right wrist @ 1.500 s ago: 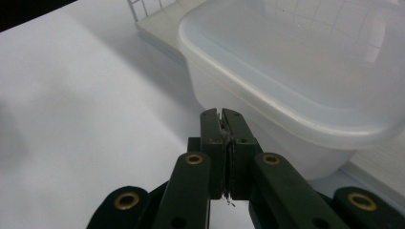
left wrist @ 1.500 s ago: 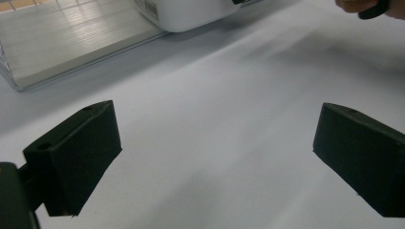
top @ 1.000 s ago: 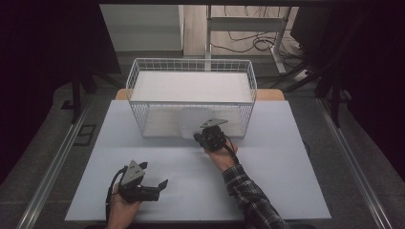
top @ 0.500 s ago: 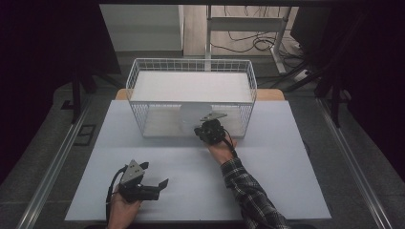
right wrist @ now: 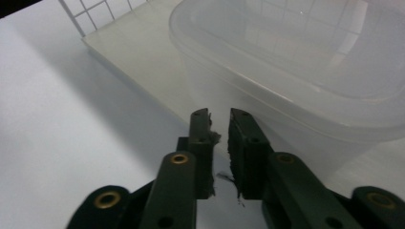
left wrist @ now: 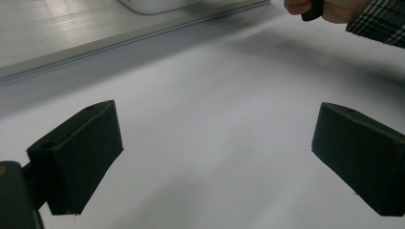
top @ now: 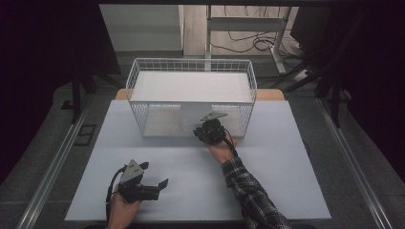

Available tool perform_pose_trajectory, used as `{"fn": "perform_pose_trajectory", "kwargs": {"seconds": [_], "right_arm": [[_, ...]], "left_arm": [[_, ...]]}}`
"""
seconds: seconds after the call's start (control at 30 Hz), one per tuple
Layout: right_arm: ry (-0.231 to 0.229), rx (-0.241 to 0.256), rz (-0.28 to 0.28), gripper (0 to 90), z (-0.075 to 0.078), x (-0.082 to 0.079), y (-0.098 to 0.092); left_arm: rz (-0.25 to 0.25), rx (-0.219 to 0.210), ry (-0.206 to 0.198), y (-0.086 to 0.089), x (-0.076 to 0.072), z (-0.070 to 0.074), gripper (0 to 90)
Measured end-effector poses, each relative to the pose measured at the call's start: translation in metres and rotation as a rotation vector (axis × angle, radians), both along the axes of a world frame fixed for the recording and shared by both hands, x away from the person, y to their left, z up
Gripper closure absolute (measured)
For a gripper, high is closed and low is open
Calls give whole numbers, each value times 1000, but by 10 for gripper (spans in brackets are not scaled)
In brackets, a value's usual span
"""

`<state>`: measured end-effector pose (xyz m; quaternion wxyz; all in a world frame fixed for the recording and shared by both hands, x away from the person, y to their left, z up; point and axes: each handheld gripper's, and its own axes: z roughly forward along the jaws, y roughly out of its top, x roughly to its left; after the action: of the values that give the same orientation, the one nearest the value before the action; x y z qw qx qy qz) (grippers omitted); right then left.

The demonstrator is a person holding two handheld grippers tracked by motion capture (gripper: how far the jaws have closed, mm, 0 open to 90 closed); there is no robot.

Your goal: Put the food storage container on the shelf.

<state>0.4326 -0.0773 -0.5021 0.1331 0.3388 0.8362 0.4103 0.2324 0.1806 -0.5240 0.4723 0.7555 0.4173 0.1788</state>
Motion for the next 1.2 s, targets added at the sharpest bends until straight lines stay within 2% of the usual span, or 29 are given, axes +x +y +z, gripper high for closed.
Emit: {"fn": "perform_pose_trajectory", "kwargs": {"seconds": [0.5,0.7,0.83,0.93,1.07,1.2], "right_arm": [[-10,22,40,472,11,-16,-5],[10,21,68,341,12,-23,-6],[0,5,81,286,11,-27,-8],[-1,17,84,241,12,-30,-9],[-8,32,99,183,13,-34,-13],[-14,24,112,137,13,-40,-14]], "left_arm": [[-7,4,7,-1,0,-1,26],[-19,-5,16,-1,1,-1,21],[-30,-15,27,-1,2,-2,15],[-37,-20,38,-1,2,-3,15],[-42,-21,29,-1,2,-3,15],[-45,-21,20,-1,2,-3,14]]}}
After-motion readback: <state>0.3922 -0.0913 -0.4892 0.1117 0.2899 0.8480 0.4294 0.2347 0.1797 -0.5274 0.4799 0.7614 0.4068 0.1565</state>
